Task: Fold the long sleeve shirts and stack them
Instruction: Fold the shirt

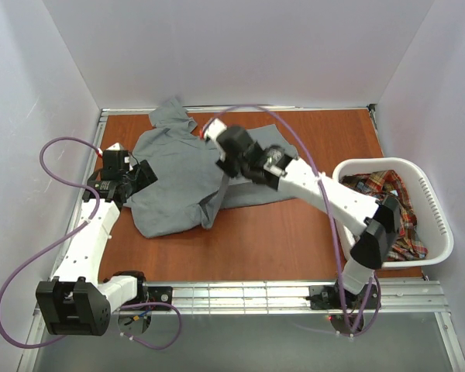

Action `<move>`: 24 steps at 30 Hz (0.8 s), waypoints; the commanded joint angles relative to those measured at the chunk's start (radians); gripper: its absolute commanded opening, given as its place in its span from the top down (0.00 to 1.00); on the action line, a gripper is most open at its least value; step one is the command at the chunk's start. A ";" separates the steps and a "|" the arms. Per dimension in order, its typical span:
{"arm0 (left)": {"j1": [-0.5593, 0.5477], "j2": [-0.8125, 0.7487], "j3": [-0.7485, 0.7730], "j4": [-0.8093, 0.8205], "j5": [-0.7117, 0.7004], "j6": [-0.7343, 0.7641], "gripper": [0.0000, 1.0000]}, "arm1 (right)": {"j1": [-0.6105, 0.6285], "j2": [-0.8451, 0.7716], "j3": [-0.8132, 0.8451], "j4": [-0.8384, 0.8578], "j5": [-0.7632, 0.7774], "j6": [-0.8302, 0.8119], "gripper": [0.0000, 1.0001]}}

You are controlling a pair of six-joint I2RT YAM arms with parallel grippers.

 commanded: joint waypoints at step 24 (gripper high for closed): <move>0.004 0.025 -0.193 0.108 0.167 -0.080 0.09 | -0.434 0.075 -0.174 0.110 -0.275 0.387 0.38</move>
